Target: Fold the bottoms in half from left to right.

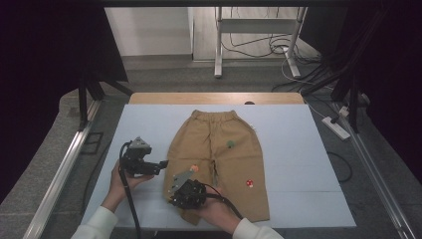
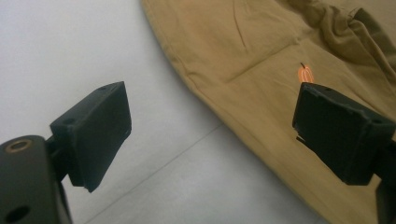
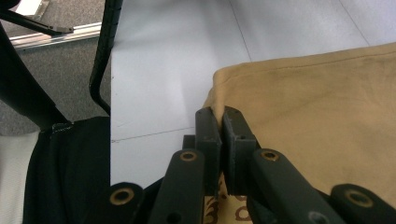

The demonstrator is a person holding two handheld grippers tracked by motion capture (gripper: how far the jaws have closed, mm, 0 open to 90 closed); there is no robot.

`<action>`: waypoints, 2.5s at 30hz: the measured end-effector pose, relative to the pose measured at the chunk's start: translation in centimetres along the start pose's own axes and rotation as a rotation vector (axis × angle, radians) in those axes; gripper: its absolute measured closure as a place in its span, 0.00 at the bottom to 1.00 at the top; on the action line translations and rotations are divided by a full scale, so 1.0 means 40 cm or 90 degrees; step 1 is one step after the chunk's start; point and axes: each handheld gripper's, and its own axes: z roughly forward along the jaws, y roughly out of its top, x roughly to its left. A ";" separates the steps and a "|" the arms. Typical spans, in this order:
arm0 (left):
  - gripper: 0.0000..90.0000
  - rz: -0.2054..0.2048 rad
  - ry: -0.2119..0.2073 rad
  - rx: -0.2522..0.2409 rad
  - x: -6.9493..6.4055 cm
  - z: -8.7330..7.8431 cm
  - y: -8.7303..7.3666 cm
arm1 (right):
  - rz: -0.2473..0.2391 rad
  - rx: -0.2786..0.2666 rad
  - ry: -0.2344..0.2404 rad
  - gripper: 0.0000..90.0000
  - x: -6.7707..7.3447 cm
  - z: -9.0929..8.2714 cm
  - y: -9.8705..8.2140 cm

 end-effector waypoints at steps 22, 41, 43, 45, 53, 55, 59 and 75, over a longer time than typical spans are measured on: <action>0.14 -0.013 -0.019 0.018 0.034 0.076 0.068 | 0.003 0.002 0.003 0.95 0.001 0.002 -0.002; 0.14 -0.028 -0.016 0.031 0.071 0.133 0.119 | 0.004 0.006 0.000 0.95 0.003 0.002 -0.005; 0.14 -0.027 -0.012 0.033 0.073 0.140 0.124 | 0.004 0.007 0.001 0.95 0.003 0.001 -0.005; 0.14 -0.029 -0.015 0.038 0.076 0.149 0.129 | 0.004 0.006 0.002 0.95 0.004 0.002 -0.006; 0.14 -0.039 -0.017 0.052 0.093 0.187 0.144 | 0.004 0.008 0.004 0.95 0.004 0.004 -0.007; 0.14 -0.039 -0.018 0.058 0.095 0.198 0.148 | 0.004 0.007 0.004 0.95 0.004 0.004 -0.007; 0.14 -0.040 -0.018 0.069 0.098 0.224 0.154 | 0.002 0.014 0.001 0.95 0.004 0.004 -0.006; 0.20 -0.037 -0.015 0.086 0.099 0.274 0.163 | 0.004 0.009 0.006 0.95 0.004 0.006 -0.010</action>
